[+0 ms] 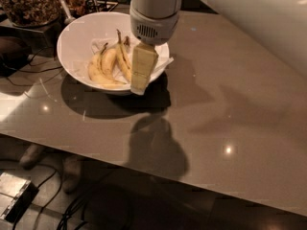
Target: Pick banana from white bowl
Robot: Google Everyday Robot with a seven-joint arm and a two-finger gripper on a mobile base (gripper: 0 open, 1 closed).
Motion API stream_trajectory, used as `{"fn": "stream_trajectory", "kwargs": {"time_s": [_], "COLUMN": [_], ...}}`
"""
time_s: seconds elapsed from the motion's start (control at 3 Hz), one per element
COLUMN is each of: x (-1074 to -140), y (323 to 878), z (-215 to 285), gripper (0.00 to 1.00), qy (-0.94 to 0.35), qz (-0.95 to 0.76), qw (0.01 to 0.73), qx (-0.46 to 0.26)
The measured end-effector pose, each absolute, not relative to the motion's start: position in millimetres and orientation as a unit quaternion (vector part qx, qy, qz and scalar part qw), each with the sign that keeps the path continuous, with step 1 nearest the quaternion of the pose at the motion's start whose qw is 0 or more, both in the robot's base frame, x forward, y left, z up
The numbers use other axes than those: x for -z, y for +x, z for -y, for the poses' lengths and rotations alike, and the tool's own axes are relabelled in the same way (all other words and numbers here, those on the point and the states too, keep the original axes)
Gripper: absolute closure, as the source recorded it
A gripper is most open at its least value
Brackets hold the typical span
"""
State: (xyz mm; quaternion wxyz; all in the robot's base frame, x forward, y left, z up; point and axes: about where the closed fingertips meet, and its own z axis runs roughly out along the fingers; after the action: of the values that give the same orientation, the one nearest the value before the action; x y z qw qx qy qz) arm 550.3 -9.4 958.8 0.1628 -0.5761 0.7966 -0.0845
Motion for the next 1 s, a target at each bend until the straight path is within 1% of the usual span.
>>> {"fn": "stream_trajectory", "kwargs": {"time_s": [0.33, 1.0], "x": [-957, -953], "y": [576, 585], "z": [-11, -32], "gripper": [0.0, 0.0], "qy": [-0.547, -0.54], "qz": [-0.82, -0.823], "qw": [0.144, 0.165], "qx": [0.089, 0.069]}}
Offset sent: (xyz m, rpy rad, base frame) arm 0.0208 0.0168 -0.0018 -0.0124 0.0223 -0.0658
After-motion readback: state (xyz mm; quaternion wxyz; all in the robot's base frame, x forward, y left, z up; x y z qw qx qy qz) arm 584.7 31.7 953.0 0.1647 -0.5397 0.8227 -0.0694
